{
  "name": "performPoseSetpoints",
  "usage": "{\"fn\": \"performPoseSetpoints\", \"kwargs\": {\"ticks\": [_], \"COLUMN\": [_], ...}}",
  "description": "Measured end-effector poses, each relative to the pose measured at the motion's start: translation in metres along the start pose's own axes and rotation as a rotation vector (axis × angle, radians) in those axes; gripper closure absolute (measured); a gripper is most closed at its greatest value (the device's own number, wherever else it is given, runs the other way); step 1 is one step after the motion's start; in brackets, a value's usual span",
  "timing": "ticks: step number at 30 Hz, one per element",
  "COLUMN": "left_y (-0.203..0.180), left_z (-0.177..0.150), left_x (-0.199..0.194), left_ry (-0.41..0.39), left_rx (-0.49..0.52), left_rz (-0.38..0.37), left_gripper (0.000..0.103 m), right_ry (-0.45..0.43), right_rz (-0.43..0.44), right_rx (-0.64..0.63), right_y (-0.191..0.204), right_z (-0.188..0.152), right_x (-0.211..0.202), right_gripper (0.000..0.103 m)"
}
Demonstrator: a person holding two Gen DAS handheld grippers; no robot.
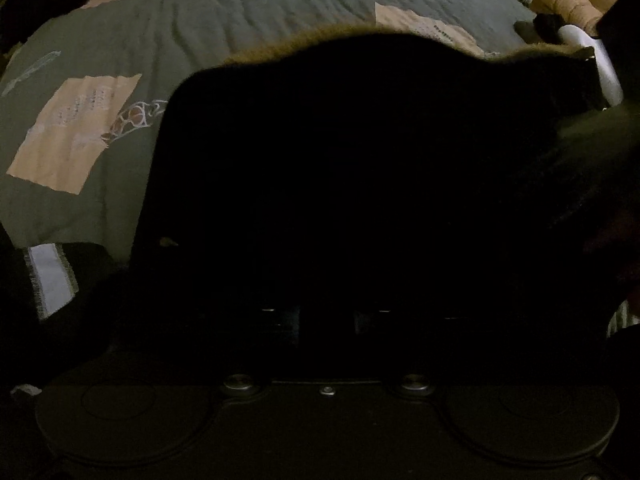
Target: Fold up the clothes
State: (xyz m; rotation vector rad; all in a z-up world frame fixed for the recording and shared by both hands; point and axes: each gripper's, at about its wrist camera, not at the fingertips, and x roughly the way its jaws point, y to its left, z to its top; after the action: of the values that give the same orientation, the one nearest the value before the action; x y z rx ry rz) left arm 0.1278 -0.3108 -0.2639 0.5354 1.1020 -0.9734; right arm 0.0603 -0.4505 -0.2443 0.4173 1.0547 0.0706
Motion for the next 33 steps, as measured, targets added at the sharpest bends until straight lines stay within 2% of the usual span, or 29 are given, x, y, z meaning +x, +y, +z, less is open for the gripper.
{"fn": "performPoseSetpoints", "kwargs": {"ticks": [3, 4, 8, 13, 16, 28, 33], "left_y": [0.005, 0.006, 0.019, 0.030, 0.030, 0.054, 0.061], "left_z": [0.000, 0.001, -0.001, -0.001, -0.001, -0.014, -0.016], "left_x": [-0.007, -0.009, -0.014, -0.022, -0.024, -0.037, -0.037], "left_ry": [0.004, 0.008, 0.027, 0.017, 0.016, -0.018, -0.027], "left_rx": [-0.005, -0.006, -0.022, -0.081, -0.076, -0.163, -0.183], "left_rz": [0.000, 0.002, 0.005, -0.056, -0.077, -0.223, -0.249], "left_gripper": [0.085, 0.086, 0.087, 0.087, 0.087, 0.087, 0.087], "right_ry": [0.036, 0.040, 0.044, 0.050, 0.053, 0.121, 0.150], "right_rz": [-0.081, -0.072, 0.006, 0.105, 0.164, 0.396, 0.493], "right_rx": [-0.089, -0.087, -0.050, -0.003, 0.025, 0.078, 0.100], "right_y": [0.005, 0.003, -0.007, -0.020, -0.028, -0.024, -0.022], "right_z": [-0.007, -0.008, -0.010, -0.012, -0.013, -0.010, -0.009], "right_x": [0.016, 0.016, 0.008, -0.001, -0.007, 0.022, 0.034], "right_gripper": [0.009, 0.009, 0.009, 0.008, 0.008, 0.008, 0.008]}}
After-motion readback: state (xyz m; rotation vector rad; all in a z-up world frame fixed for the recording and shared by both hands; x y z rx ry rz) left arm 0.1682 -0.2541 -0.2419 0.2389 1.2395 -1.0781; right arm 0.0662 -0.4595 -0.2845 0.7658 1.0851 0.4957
